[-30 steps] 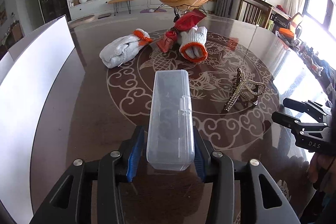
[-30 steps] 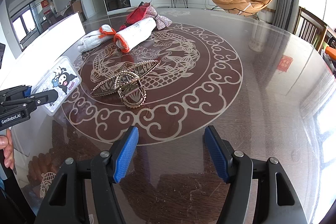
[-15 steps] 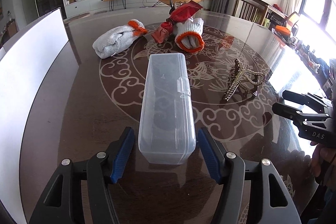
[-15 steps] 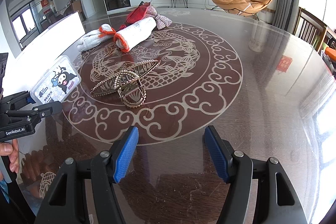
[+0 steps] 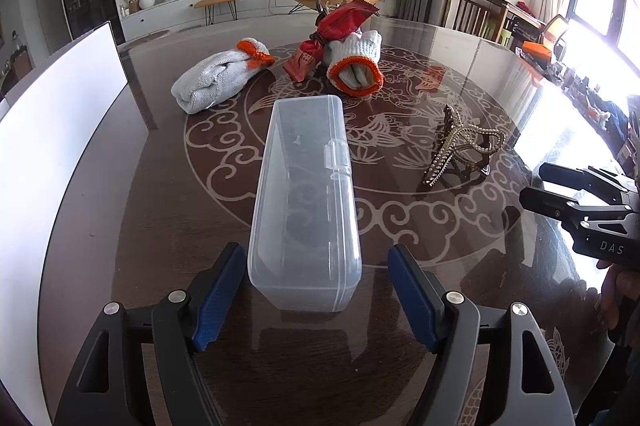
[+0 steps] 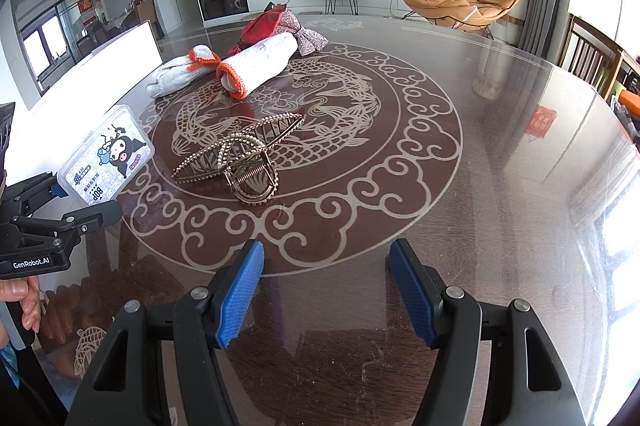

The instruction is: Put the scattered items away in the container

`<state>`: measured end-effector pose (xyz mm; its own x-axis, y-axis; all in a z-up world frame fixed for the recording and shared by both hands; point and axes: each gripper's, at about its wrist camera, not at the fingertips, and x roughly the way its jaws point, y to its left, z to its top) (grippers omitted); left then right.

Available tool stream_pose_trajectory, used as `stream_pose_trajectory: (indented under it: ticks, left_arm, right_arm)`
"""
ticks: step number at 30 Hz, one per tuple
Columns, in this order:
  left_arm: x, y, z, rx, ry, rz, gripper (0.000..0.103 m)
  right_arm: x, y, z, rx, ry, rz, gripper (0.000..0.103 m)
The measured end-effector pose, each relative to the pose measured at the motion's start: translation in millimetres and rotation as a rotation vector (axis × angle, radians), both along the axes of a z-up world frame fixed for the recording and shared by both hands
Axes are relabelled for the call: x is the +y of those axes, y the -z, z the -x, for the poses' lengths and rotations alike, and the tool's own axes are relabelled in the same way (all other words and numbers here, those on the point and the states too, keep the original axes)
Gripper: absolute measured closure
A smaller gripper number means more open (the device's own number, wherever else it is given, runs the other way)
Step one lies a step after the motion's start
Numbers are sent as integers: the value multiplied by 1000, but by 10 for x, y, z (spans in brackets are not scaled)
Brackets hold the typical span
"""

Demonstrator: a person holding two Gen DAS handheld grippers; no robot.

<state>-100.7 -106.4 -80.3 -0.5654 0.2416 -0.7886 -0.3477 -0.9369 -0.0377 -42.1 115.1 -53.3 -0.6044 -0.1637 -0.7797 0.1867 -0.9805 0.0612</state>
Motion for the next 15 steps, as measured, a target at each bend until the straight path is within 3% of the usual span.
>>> stream_pose_trajectory:
  ticks: [2,5,15]
  left_arm:
    - [-3,1,4,0,-1,-2,29]
    - [0,17,19,-12,-12,5,16]
    - [-11,26,21,-11,-23,7,15]
  right_arm:
    - [0,0,0,0,0,0,36]
    - [-1,1,1,0,0,-1,36]
    - [-2,1,0,0,0,-2,36]
